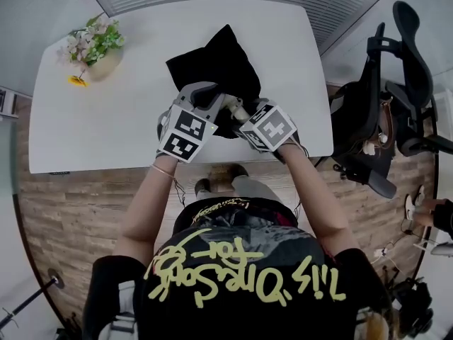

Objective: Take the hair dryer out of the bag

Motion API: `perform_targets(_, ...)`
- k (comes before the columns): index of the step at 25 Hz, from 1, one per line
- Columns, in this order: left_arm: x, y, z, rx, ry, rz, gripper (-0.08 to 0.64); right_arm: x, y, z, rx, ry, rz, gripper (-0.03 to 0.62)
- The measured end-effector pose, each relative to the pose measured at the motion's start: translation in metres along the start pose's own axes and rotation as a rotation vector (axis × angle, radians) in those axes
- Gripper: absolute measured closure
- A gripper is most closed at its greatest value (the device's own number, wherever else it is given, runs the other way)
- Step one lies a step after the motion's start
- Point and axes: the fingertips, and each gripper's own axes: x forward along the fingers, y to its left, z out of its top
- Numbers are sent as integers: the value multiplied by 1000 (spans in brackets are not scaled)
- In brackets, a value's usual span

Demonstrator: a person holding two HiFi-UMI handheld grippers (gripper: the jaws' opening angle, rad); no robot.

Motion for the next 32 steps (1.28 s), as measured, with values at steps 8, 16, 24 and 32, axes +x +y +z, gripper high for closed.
perform_targets(8,-1,1,-2,9,6,-4,497,3,-9,4,183,-21,55,374)
perform_targets(16,-1,7,-3,0,-7,9,499,-3,-13,10,187,-71,37,402)
perform_targets(24,-4,19,3,33,-11,58,499,-7,-7,11,120,-84,-26,403)
perform_targets(32,-11,34,8,-2,-48,79,457,-17,-1,15,79,-100,-38,402)
